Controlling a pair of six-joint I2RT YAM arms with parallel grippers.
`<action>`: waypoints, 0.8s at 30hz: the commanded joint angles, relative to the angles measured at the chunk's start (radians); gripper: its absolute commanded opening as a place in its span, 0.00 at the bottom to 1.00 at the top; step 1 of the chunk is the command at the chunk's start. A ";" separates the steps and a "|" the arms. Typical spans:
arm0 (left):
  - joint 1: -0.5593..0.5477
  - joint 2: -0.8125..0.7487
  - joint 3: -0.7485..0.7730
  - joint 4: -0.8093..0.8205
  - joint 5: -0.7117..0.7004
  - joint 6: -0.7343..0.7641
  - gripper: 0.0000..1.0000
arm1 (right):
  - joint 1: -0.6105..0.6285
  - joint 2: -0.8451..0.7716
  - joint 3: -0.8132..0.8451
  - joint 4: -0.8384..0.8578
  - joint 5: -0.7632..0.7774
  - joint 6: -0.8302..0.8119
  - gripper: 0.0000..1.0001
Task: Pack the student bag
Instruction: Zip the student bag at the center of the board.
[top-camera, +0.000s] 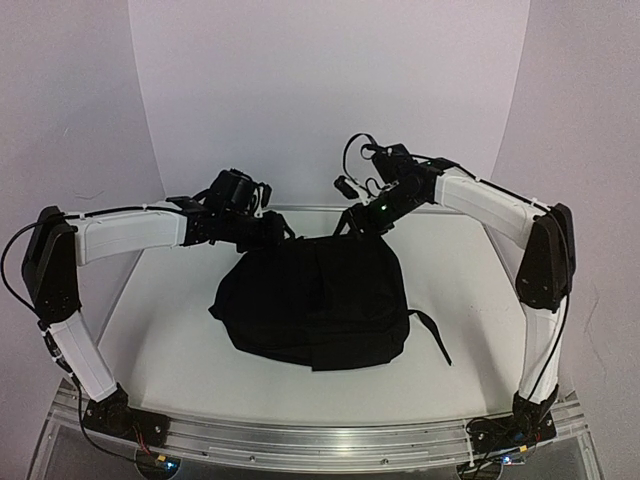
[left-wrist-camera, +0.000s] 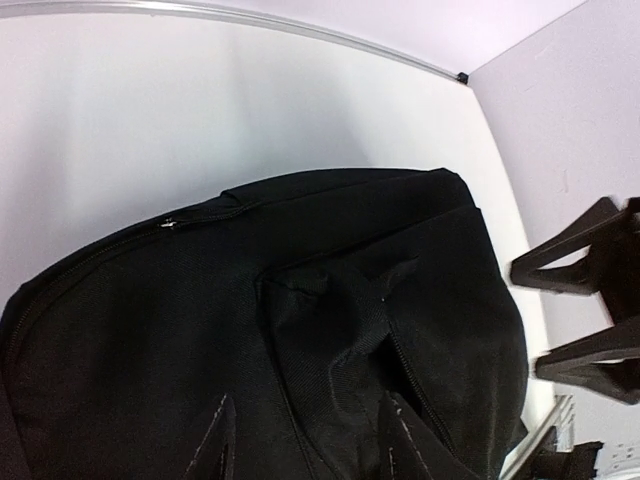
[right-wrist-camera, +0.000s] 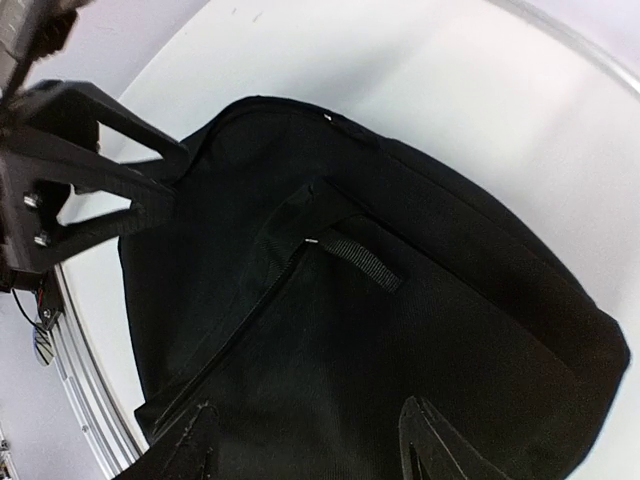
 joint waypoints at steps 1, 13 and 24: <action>-0.014 -0.022 -0.020 0.050 0.061 -0.025 0.50 | 0.006 0.043 0.021 -0.019 -0.062 0.048 0.57; -0.139 0.073 0.056 -0.093 -0.113 -0.029 0.56 | 0.050 -0.156 -0.234 -0.014 -0.109 0.075 0.37; -0.239 0.094 0.060 -0.060 -0.139 -0.047 0.72 | 0.093 -0.194 -0.292 -0.014 -0.116 0.081 0.27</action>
